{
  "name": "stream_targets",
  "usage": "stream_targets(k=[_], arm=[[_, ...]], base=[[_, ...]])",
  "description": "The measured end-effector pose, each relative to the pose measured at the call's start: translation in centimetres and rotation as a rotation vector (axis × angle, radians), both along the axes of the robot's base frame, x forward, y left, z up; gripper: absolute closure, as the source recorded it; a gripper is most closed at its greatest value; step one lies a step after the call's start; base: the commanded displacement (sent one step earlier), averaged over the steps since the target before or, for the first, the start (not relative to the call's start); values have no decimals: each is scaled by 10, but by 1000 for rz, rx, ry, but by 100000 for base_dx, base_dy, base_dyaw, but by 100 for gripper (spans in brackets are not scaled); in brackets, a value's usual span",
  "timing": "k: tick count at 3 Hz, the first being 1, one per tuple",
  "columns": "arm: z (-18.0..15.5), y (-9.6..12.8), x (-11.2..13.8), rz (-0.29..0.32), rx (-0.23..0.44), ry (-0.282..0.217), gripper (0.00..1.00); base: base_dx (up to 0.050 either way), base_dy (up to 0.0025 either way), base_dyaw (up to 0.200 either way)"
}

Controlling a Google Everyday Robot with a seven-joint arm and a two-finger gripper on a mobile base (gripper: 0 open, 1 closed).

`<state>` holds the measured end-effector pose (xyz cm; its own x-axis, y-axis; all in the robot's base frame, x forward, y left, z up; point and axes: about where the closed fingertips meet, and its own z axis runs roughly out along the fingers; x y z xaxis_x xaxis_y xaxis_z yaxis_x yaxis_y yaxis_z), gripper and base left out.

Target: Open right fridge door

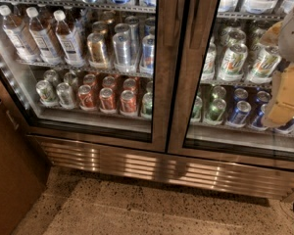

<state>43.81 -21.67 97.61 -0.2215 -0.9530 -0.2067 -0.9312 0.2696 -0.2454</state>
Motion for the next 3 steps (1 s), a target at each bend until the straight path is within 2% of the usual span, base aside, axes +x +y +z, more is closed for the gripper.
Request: stream_targets(k=[2, 3], arm=[[2, 7, 2, 22, 8, -1, 0], [5, 34, -2, 91, -1, -10, 0]], base=[[0, 0, 0], [0, 0, 0]])
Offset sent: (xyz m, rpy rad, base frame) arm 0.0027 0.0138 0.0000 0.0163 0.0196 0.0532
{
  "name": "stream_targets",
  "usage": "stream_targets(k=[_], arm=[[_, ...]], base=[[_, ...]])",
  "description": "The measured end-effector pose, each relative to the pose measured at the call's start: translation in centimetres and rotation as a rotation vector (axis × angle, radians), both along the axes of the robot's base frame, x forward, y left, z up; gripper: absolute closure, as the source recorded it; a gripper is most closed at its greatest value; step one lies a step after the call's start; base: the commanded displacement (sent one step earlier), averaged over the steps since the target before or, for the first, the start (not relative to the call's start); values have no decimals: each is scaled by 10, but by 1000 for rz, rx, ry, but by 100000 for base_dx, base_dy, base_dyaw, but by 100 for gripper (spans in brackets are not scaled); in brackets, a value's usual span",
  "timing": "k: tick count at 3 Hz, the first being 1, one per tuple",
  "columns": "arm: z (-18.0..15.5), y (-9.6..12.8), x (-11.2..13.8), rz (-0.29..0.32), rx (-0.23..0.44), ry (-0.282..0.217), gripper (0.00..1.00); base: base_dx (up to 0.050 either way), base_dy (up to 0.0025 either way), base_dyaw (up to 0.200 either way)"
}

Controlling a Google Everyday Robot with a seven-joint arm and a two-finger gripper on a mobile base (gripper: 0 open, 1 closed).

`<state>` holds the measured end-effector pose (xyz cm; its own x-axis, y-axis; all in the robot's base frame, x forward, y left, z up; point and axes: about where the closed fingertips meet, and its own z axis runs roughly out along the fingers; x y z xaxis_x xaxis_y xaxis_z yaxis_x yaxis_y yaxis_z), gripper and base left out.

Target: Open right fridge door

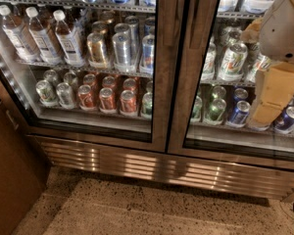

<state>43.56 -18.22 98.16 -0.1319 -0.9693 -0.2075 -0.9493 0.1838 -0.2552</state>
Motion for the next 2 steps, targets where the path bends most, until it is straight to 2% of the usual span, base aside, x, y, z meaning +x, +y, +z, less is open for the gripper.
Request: stream_targets(k=[1, 2], arm=[[2, 29, -6, 67, -13, -11, 0], [2, 29, -6, 67, -13, -12, 0]], base=[[0, 0, 0], [0, 0, 0]])
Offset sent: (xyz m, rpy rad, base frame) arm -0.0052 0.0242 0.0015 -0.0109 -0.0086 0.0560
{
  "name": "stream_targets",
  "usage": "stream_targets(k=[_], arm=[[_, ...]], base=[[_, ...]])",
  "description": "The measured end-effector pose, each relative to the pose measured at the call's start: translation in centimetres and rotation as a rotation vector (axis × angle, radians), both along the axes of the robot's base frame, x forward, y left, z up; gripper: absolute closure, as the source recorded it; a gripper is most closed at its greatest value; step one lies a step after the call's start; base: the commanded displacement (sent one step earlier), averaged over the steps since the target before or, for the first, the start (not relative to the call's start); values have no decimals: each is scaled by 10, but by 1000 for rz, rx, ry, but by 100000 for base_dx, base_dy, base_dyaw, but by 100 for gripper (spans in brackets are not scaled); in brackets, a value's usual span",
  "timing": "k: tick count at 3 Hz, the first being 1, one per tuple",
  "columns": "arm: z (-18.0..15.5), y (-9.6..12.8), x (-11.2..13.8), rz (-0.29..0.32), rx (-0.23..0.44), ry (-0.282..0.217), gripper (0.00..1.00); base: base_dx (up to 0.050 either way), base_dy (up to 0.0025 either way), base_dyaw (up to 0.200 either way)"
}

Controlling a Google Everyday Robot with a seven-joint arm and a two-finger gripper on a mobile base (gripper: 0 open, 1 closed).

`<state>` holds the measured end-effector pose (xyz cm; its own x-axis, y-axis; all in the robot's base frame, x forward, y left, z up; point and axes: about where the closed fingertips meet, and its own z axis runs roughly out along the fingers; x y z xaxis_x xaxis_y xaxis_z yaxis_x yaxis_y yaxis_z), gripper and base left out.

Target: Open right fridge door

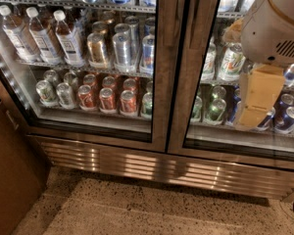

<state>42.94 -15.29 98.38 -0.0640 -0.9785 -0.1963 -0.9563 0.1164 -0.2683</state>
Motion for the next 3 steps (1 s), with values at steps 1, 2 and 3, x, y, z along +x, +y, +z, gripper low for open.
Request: stream_targets(k=[1, 2, 3], arm=[[18, -4, -4, -4, 16, -43, 0], [44, -11, -10, -18, 29, -101, 0], [44, -11, -10, -18, 29, -101, 0]], base=[[0, 0, 0], [0, 0, 0], [0, 0, 0]])
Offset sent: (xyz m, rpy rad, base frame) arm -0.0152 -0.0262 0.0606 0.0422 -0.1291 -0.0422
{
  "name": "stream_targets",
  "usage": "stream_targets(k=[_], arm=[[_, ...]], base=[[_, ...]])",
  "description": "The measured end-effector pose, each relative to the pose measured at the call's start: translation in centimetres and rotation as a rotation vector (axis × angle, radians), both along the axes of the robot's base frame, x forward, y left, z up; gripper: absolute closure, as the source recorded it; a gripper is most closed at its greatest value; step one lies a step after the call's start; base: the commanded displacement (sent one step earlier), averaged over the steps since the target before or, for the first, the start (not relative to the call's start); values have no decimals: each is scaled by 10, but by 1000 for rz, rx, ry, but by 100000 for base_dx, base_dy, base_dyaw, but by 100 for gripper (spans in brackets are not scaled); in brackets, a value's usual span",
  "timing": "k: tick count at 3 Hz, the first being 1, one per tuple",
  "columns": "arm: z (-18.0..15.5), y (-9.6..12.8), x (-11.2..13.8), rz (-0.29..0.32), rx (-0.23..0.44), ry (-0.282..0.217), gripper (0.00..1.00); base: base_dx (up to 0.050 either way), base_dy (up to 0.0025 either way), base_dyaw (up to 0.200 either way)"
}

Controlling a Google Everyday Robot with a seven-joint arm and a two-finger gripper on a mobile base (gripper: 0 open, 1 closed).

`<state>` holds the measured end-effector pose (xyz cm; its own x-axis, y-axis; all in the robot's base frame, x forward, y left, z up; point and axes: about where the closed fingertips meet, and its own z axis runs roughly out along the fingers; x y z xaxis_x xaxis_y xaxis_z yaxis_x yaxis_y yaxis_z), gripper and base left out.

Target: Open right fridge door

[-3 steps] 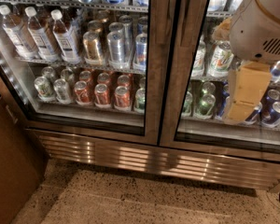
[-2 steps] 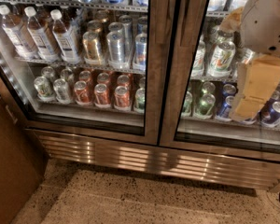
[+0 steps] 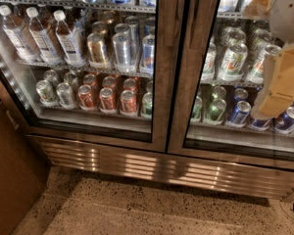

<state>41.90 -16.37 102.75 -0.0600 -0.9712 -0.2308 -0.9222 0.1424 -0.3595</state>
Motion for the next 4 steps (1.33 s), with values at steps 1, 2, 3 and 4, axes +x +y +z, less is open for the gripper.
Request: stream_targets(k=[1, 2, 3, 4], arm=[[6, 2, -2, 16, 25, -17, 0], [-3, -40, 13, 2, 133, -39, 0], [-15, -58, 14, 63, 288, -22, 0], [-12, -47, 10, 127, 461, -1, 0]], base=[[0, 0, 0], [0, 0, 0], [0, 0, 0], [0, 0, 0]])
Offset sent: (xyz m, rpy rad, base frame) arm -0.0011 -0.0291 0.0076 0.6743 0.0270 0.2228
